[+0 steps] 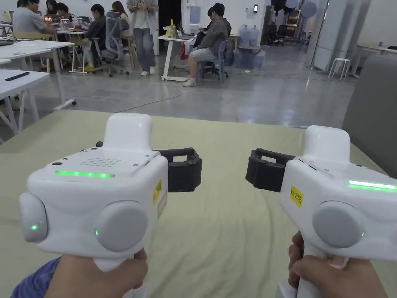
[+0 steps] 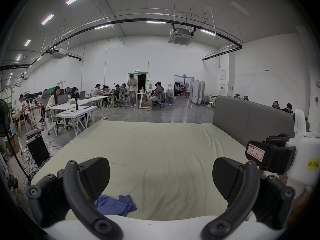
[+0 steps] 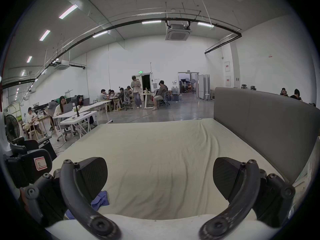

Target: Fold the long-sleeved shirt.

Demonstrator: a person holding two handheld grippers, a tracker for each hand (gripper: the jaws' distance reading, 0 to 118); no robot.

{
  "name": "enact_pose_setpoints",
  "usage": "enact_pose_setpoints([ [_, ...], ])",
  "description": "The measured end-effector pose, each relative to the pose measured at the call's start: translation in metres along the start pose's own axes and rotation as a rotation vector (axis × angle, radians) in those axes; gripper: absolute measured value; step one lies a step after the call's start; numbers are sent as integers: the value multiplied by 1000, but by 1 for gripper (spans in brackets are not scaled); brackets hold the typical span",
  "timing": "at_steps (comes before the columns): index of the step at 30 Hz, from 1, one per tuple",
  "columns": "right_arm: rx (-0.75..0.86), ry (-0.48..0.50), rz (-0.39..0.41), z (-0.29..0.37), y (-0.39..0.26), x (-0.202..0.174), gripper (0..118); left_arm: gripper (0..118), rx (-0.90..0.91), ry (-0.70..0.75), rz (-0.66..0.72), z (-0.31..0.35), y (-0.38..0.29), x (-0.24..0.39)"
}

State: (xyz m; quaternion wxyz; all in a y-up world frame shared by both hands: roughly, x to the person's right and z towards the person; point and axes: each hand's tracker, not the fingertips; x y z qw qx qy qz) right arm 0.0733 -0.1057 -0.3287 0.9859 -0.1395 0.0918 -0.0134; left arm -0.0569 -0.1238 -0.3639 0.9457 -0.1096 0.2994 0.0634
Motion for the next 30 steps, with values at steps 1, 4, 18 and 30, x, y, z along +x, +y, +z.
enact_pose_setpoints([
  [1,0,-1,1,0,0,0,118,117,2,-1,-1,0,0,0],
  [4,4,-8,11,1,0,0,118,117,6,3,-7,0,-1,0],
  [18,15,28,-36,13,9,3,118,117,7,18,-26,2,-6,2],
  [30,11,21,-39,15,7,1,118,117,-16,23,-29,0,-10,1],
])
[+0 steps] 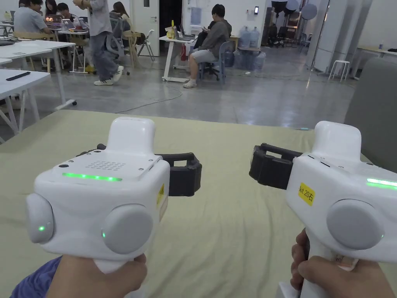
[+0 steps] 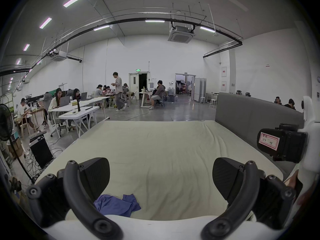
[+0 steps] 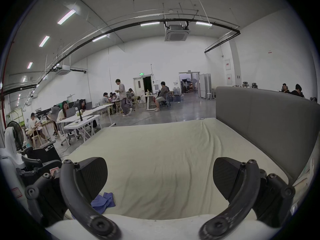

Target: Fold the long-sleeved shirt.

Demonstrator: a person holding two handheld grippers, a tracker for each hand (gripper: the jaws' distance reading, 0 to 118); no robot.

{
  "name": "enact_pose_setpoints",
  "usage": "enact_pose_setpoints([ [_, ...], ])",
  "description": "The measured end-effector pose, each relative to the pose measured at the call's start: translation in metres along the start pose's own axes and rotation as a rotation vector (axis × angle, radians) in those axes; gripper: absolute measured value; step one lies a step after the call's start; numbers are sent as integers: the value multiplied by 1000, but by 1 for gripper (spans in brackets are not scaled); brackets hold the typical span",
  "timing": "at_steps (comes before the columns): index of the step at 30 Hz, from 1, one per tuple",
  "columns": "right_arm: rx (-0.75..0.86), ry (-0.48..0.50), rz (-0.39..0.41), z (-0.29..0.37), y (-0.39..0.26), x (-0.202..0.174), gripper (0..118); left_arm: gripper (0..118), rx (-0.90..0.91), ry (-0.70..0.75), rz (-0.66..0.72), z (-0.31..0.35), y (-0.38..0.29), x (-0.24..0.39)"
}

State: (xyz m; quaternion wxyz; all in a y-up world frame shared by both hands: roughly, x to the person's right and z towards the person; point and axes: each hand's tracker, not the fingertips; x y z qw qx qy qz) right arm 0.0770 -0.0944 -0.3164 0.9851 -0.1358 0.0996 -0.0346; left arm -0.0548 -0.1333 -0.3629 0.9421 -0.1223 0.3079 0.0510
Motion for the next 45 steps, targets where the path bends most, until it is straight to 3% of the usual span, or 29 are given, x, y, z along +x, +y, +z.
enact_pose_setpoints([
  [45,22,-23,44,1,-2,-5,118,117,14,2,-15,2,0,-1],
])
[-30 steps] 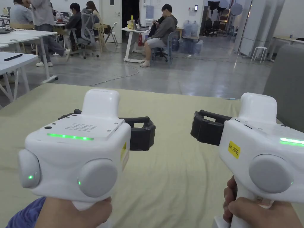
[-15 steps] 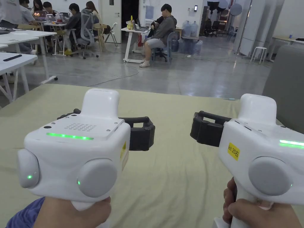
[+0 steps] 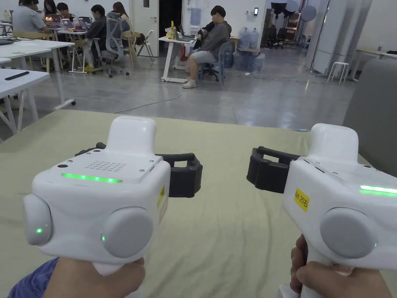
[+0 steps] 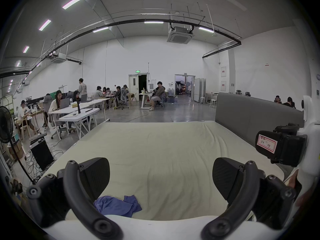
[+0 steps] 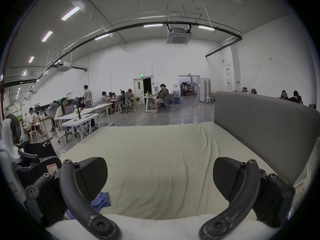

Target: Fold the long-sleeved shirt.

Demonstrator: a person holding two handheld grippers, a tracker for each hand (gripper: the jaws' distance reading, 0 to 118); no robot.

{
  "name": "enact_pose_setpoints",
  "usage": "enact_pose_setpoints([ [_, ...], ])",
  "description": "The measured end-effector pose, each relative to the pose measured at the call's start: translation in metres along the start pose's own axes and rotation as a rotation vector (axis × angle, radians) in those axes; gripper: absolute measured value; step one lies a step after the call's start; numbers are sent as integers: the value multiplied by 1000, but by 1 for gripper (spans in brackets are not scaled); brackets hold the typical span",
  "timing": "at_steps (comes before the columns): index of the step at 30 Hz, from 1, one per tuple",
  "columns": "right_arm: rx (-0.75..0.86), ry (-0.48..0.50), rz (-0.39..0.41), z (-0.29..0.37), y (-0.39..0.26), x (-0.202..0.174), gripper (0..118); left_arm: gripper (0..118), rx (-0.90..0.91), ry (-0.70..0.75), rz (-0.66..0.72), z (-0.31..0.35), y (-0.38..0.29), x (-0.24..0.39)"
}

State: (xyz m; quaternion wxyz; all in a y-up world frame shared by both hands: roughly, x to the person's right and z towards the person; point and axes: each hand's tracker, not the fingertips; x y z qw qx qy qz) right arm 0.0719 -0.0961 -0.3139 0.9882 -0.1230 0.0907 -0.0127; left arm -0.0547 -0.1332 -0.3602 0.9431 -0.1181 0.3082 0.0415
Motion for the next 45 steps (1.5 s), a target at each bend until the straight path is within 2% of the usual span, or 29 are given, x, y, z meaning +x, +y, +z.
enact_pose_setpoints([
  [12,6,-11,0,-1,0,1,116,113,1,-14,-2,0,-2,-1],
  [16,14,-12,6,0,-1,0,108,106,13,-21,2,1,-1,-4],
  [17,19,-13,14,0,-2,-1,102,97,27,-68,14,5,2,-7],
  [18,26,-25,22,1,-3,-2,87,70,1,-82,33,6,6,-6],
  [19,29,-76,38,0,-4,-4,54,23,-18,-87,47,4,8,-4],
  [20,21,-83,42,-2,-6,-5,17,11,-61,-66,42,1,5,-2],
  [21,4,-85,44,-5,-7,-4,0,11,-49,-62,33,-1,2,-1],
  [23,-9,-56,5,-6,-11,1,0,10,-62,-64,30,-1,-4,0],
  [26,-10,-72,-17,-5,-15,4,0,10,-64,-78,15,3,-12,2],
  [29,-6,-67,-6,-9,-14,1,0,10,-58,-84,-5,4,-13,-2],
  [32,-8,-67,32,-16,-15,-31,0,10,-24,-24,52,-16,-2,-29],
  [33,-11,-18,35,-16,-15,-46,0,10,-12,-6,55,-23,-1,-42],
  [35,-20,204,28,-16,-15,-85,0,10,-24,107,49,-48,2,-77],
  [38,-25,479,63,-7,-17,-144,0,10,-44,284,37,-86,5,-139],
  [41,-39,700,76,-1,-22,-176,0,10,-107,392,44,-117,1,-189],
  [45,-97,762,66,-12,-36,-171,0,10,-189,392,152,-147,-6,-209],
])
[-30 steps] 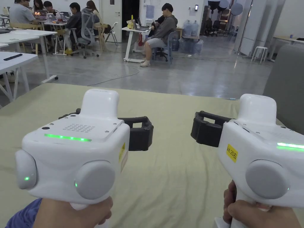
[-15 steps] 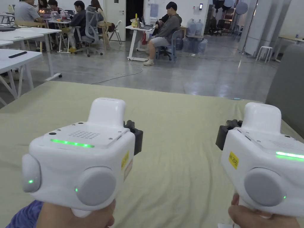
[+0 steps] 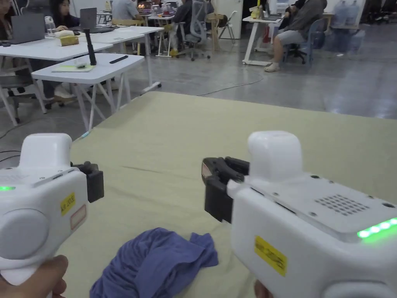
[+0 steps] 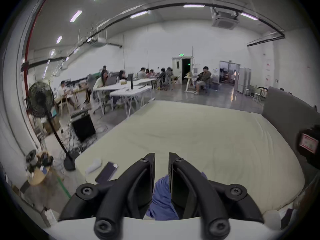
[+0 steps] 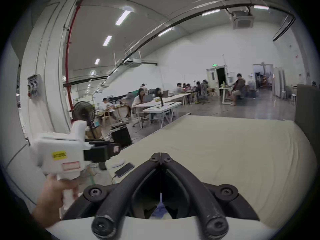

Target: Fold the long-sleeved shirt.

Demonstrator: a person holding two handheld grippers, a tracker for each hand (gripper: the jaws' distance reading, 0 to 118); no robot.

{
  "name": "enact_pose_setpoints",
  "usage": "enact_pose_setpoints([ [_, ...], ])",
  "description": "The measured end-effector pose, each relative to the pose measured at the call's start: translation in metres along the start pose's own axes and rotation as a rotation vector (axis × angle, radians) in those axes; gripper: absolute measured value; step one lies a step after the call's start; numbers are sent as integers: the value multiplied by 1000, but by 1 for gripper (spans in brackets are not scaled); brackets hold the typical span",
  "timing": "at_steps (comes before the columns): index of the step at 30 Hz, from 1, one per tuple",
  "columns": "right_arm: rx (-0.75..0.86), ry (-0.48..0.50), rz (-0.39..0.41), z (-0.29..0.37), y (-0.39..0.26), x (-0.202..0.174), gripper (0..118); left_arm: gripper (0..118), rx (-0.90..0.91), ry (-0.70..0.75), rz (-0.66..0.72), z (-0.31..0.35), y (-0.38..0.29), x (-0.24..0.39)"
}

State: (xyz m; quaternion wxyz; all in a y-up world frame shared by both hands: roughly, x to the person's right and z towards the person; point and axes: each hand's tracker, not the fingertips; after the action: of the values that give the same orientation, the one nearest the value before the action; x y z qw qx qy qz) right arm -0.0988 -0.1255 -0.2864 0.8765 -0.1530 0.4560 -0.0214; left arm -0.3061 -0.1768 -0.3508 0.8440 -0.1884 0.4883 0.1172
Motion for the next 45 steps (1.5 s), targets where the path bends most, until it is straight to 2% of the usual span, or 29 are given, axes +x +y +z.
enact_pose_setpoints([
  [4,-97,-85,8,4,-14,35,0,10,-95,-90,31,-26,-30,29],
  [5,-114,-117,14,8,-18,44,0,17,-112,-118,47,-34,-40,37],
  [6,-125,-143,19,13,-22,51,0,47,-132,-141,69,-41,-48,45],
  [7,-138,-176,23,16,-27,60,0,102,-187,-194,83,-40,-58,58],
  [8,-150,-206,25,19,-31,68,0,118,-301,-216,73,-47,-73,70],
  [9,-159,-236,26,21,-36,75,0,116,-273,-212,43,-51,-87,77],
  [11,-178,-321,36,39,-52,80,0,117,-334,-163,-32,-60,-124,97],
  [15,-242,-369,-30,57,-71,93,0,114,-444,-125,-177,-80,-191,129],
  [17,-256,-377,-44,66,-75,97,0,99,-566,-114,-254,-86,-226,143],
  [18,-256,-384,-44,70,-76,95,0,84,-609,-106,-276,-88,-238,147],
  [19,-254,-402,-35,74,-77,94,0,64,-665,-103,-293,-88,-247,145],
  [20,-251,-420,-15,77,-77,93,0,58,-561,-606,-790,-40,-276,95],
  [21,-245,-429,0,81,-76,92,0,54,-552,-602,-774,-41,-277,98],
  [23,-223,-439,20,89,-71,87,0,25,-559,-591,-730,-37,-261,101],
  [24,-213,-438,24,92,-69,85,0,23,-573,-616,-699,-33,-247,103],
  [27,-179,-431,25,101,-57,83,0,20,-653,-759,-474,-9,-159,111],
  [28,-158,-434,27,107,-53,81,0,20,-617,-826,-415,6,-130,110],
  [31,-74,-421,6,122,-38,82,0,19,-447,-922,-413,64,-67,116],
  [34,30,-440,-34,146,-26,81,0,19,-332,-1105,-350,135,-3,114],
  [36,117,-456,-32,167,-19,78,0,18,-293,-1221,-319,181,31,113],
  [40,172,-516,-16,206,-4,77,0,18,-158,-1428,-303,265,68,119],
  [42,184,-525,-23,225,1,82,0,18,-99,-1447,-359,296,62,135],
  [45,220,-602,-1,251,-2,85,0,18,-91,-1459,-430,329,26,165],
])
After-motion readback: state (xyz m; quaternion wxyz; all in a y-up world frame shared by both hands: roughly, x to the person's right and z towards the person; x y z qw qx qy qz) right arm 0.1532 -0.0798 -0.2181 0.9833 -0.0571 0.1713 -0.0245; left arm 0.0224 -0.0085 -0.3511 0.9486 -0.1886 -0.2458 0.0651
